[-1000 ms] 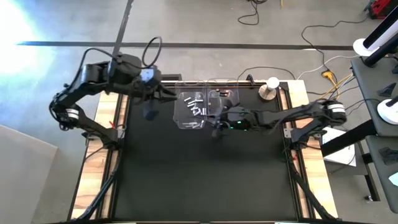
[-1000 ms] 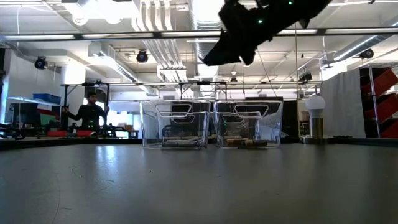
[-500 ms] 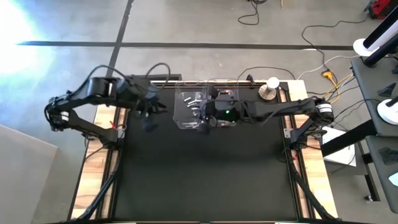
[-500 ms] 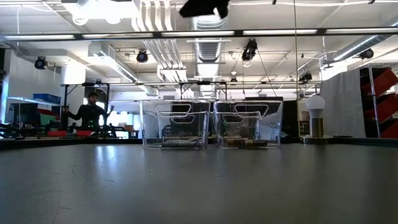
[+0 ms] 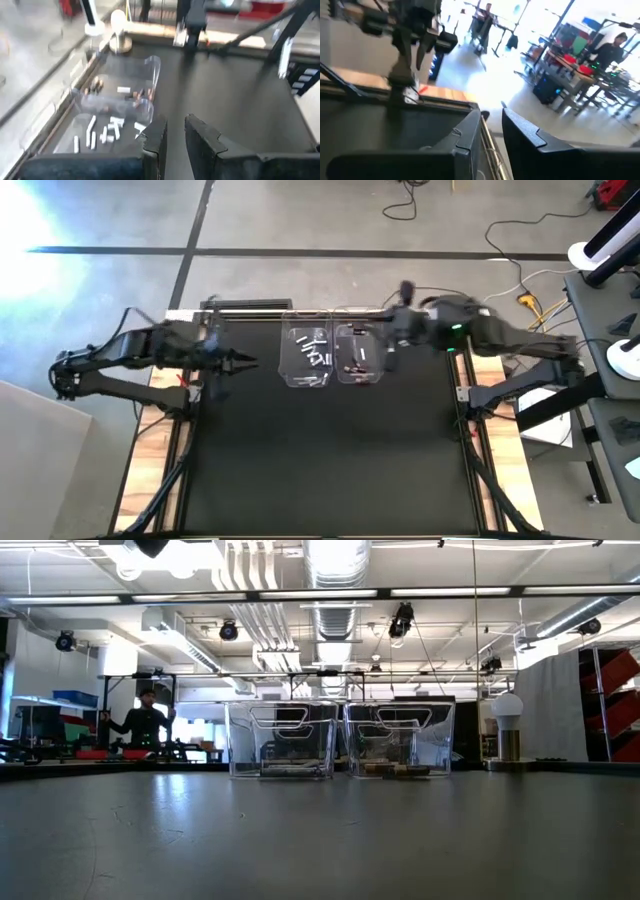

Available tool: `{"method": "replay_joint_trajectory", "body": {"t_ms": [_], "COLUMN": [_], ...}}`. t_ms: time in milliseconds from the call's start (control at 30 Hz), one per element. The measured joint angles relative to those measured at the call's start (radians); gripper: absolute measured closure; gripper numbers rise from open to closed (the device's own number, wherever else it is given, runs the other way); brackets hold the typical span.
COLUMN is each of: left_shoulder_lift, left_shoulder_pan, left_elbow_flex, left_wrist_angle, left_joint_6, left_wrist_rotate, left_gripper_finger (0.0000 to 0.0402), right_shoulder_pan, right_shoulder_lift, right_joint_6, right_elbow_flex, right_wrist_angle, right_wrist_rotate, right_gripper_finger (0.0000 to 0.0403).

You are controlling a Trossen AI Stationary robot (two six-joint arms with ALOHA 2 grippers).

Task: Sort batteries
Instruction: Return to Home Position

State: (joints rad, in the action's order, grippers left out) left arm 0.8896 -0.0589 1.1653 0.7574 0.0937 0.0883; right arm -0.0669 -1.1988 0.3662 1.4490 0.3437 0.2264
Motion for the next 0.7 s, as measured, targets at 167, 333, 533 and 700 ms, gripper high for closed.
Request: {"method": "replay_joint_trajectory", "body": {"t_ms": [167, 333, 533, 700], "left_shoulder_lift": [-0.201, -0.37, -0.497, -0.527], "left_shoulder_pan": [0.0, 0.0, 0.0, 0.0], "left_elbow_flex": [-0.197, -0.358, -0.479, -0.532], "left_wrist_angle": [-0.196, -0.268, -0.269, -0.286], "left_joint_6": [-0.043, -0.063, -0.051, -0.024], "left_wrist_rotate": [-0.001, 0.038, 0.086, 0.085], "left_gripper_finger": [0.0353, 0.0353, 0.0353, 0.0353], "right_shoulder_pan": [-0.025, -0.026, -0.026, -0.026], "right_shoulder_lift": [0.174, 0.35, 0.494, 0.564], "right_joint_6": [-0.061, -0.14, -0.227, -0.368], "right_elbow_flex": [-0.085, -0.187, -0.255, -0.295], "right_wrist_angle": [0.023, 0.025, 0.158, 0.258], "right_wrist_rotate": [-0.048, -0.051, -0.004, 0.002], "right_gripper_finger": [0.0326, 0.033, 0.0342, 0.0346]}}
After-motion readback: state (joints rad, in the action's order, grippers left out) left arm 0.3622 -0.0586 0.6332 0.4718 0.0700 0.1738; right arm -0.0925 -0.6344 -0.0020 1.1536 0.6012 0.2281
